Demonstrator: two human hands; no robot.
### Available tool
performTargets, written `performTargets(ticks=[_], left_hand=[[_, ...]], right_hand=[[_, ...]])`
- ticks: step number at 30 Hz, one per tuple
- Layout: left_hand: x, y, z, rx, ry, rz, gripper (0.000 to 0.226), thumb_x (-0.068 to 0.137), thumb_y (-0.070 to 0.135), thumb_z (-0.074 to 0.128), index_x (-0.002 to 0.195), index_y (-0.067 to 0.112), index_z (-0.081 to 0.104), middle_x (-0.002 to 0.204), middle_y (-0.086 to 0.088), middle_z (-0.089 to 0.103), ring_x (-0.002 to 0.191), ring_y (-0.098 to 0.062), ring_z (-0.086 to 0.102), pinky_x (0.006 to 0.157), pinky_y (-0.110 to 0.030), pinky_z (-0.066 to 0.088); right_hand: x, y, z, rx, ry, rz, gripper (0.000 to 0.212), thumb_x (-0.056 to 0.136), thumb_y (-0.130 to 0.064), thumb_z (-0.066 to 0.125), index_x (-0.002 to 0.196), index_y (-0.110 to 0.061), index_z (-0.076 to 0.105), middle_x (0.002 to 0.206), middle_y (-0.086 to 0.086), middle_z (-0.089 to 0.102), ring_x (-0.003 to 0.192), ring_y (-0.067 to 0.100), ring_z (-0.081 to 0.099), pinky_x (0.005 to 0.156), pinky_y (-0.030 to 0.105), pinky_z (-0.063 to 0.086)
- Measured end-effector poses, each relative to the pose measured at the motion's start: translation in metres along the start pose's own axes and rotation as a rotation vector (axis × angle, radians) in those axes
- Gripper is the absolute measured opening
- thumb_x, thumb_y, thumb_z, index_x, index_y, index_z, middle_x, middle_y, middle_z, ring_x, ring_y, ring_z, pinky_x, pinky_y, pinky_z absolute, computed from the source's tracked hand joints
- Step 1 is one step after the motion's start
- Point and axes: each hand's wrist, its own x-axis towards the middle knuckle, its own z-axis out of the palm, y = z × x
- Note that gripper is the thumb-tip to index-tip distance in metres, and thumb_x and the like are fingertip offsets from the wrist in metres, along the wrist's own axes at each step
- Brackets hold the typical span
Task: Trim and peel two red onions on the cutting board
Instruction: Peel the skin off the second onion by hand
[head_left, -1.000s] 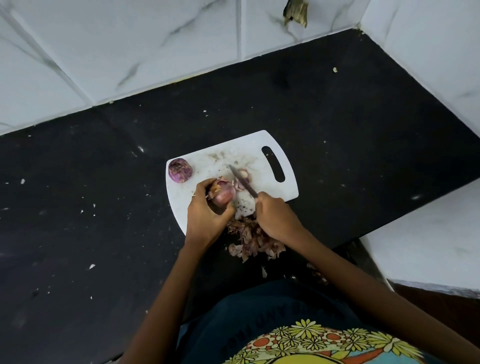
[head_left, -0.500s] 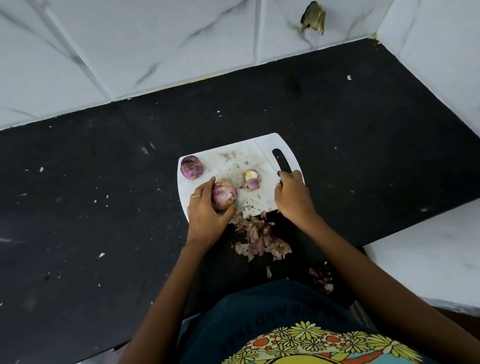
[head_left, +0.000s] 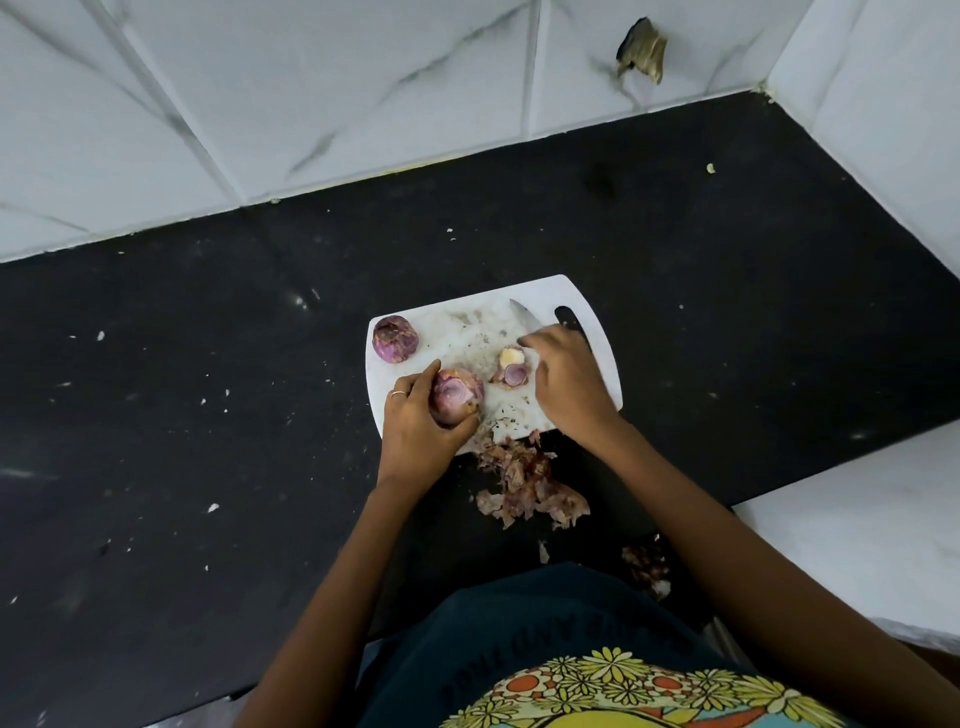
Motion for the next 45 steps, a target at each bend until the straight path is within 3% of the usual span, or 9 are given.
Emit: performTargets(ticks=[4,9,14,21,24,28,31,34,45], left_hand=[[0.001,0.0,-0.001,-0.015,0.013,-0.005,0.08,0.071,0.031,0.081,0.139,0.016,0.043,0.127,-0.007,0.054,0.118,-0.023,0.048,0.101,-0.037,0.042],[-0.002,-0.001,-0.003,-0.027,0.004,0.012,0.081,0.069,0.035,0.083,0.137,0.014,0.045,0.129,-0.006,0.053,0.12,-0.022,0.047,0.103,-0.038,0.041],[-0.008,0.0,-0.002,-0.018,0.096,-0.043,0.077,0.075,0.047,0.076,0.137,0.014,0.046,0.13,-0.006,0.052,0.121,-0.022,0.045,0.103,-0.039,0.04],[-0.007,0.011,-0.008,0.214,0.053,-0.168,0.075,0.069,0.07,0.066,0.125,0.021,0.056,0.12,0.0,0.058,0.119,-0.023,0.043,0.096,-0.043,0.03],[-0.006,0.016,-0.01,0.196,0.038,-0.126,0.067,0.067,0.063,0.074,0.119,0.026,0.054,0.104,0.006,0.064,0.105,-0.016,0.053,0.09,-0.037,0.03],[-0.006,0.022,-0.019,-0.168,-0.086,-0.072,0.061,0.064,0.036,0.086,0.111,0.032,0.047,0.096,0.012,0.065,0.081,-0.003,0.064,0.078,-0.029,0.053],[-0.003,0.026,-0.029,-0.298,-0.161,0.055,0.06,0.066,0.017,0.087,0.113,0.026,0.05,0.102,0.015,0.063,0.09,-0.004,0.063,0.072,-0.017,0.052],[-0.001,0.028,-0.036,-0.374,-0.195,0.109,0.06,0.066,0.013,0.087,0.116,0.024,0.055,0.107,0.012,0.065,0.094,-0.011,0.063,0.077,-0.02,0.053],[0.001,0.036,-0.051,-0.429,-0.326,0.088,0.065,0.068,0.003,0.084,0.126,0.016,0.057,0.113,-0.003,0.066,0.092,-0.016,0.066,0.081,-0.026,0.056]], right_hand=[[0.006,-0.011,0.012,-0.063,-0.275,-0.097,0.056,0.087,0.012,0.044,0.141,-0.001,0.038,0.149,0.013,0.035,0.14,0.026,0.027,0.116,0.034,0.022],[-0.032,-0.014,0.015,-0.136,-0.252,-0.149,0.049,0.09,0.006,0.042,0.138,-0.005,0.045,0.147,0.009,0.041,0.137,0.02,0.035,0.11,0.036,0.036],[-0.066,-0.011,0.017,-0.052,-0.274,-0.212,0.048,0.089,0.004,0.041,0.135,-0.005,0.05,0.148,0.008,0.041,0.141,0.016,0.032,0.113,0.035,0.033],[-0.043,-0.023,0.004,0.212,-0.021,-0.118,0.032,0.087,0.006,0.047,0.11,-0.004,0.067,0.107,0.008,0.066,0.099,0.018,0.062,0.091,0.031,0.05],[-0.026,-0.03,-0.007,0.314,0.027,-0.108,0.025,0.088,0.004,0.051,0.104,-0.003,0.069,0.102,0.008,0.067,0.095,0.016,0.063,0.087,0.027,0.052],[-0.013,-0.034,-0.019,0.407,-0.055,-0.071,0.022,0.087,-0.009,0.064,0.108,-0.006,0.068,0.106,0.006,0.065,0.096,0.014,0.063,0.086,0.026,0.053],[-0.011,-0.037,-0.026,0.416,-0.142,-0.058,0.032,0.08,-0.014,0.073,0.111,-0.01,0.067,0.107,0.0,0.064,0.096,0.011,0.063,0.085,0.022,0.052],[-0.011,-0.042,-0.032,0.415,-0.153,-0.055,0.037,0.076,-0.014,0.077,0.111,-0.011,0.067,0.105,-0.002,0.065,0.092,0.009,0.064,0.077,0.015,0.052],[-0.005,-0.041,-0.049,0.424,-0.146,-0.067,0.014,0.078,-0.008,0.071,0.092,-0.008,0.074,0.083,-0.001,0.072,0.073,0.0,0.065,0.066,0.009,0.05]])
